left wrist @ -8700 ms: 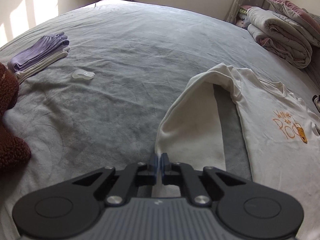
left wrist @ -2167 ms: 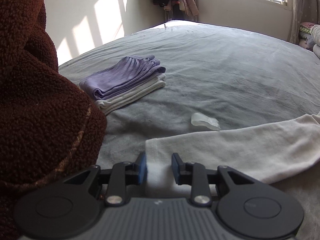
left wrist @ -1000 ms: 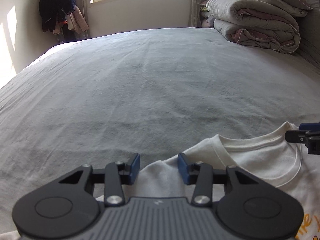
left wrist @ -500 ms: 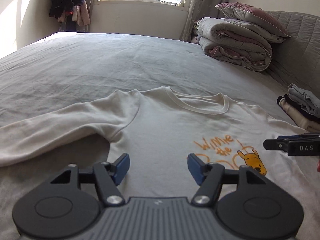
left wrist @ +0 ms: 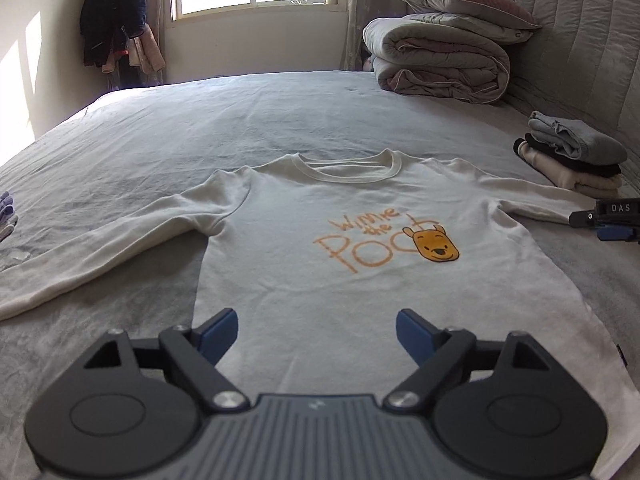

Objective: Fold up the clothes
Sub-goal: 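Grasp the sweatshirt sleeve cuff with the right gripper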

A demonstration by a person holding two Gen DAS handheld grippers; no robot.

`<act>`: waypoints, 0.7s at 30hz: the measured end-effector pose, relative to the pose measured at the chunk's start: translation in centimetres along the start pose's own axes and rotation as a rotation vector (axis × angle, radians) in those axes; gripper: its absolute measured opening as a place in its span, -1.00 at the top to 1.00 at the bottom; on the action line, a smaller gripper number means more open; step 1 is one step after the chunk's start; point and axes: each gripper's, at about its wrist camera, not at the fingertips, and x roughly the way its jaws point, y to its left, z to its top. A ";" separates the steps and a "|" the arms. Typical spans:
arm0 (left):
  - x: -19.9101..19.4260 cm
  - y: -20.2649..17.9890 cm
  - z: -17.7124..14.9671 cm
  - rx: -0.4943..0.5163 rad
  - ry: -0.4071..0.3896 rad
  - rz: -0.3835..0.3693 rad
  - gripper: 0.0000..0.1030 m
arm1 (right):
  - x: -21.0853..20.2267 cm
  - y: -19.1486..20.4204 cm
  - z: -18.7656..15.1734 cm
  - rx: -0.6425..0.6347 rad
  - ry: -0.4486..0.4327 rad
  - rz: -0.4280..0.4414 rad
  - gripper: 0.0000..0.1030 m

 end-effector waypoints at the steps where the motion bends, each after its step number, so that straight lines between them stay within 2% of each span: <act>1: 0.4 0.2 0.3 -0.032 0.018 0.014 -0.72 | 0.0 -0.7 0.1 0.021 -0.006 -0.014 -0.47; 4: 2.3 0.6 1.4 -0.135 0.099 0.038 -0.72 | 0.1 -2.9 0.9 0.109 -0.030 -0.068 -0.47; 6: 3.3 0.8 1.8 -0.166 0.105 0.038 -0.72 | 0.4 -4.1 1.4 0.165 -0.042 -0.106 -0.47; 12: 4.7 0.9 3.2 -0.152 0.092 0.071 -0.88 | 1.5 -8.0 1.9 0.313 -0.077 -0.237 -0.47; 18: 6.8 1.5 4.2 -0.218 0.113 0.053 -0.89 | 3.1 -9.3 1.7 0.313 -0.118 -0.304 -0.46; 19: 7.0 1.5 4.4 -0.223 0.110 0.046 -0.89 | 3.3 -9.2 1.8 0.308 -0.130 -0.308 -0.44; 20: 7.1 1.5 4.6 -0.227 0.107 0.039 -0.89 | 3.4 -9.2 1.9 0.304 -0.140 -0.310 -0.28; 21: 7.2 1.4 4.7 -0.229 0.102 0.032 -0.89 | 3.6 -9.3 1.9 0.300 -0.148 -0.312 -0.04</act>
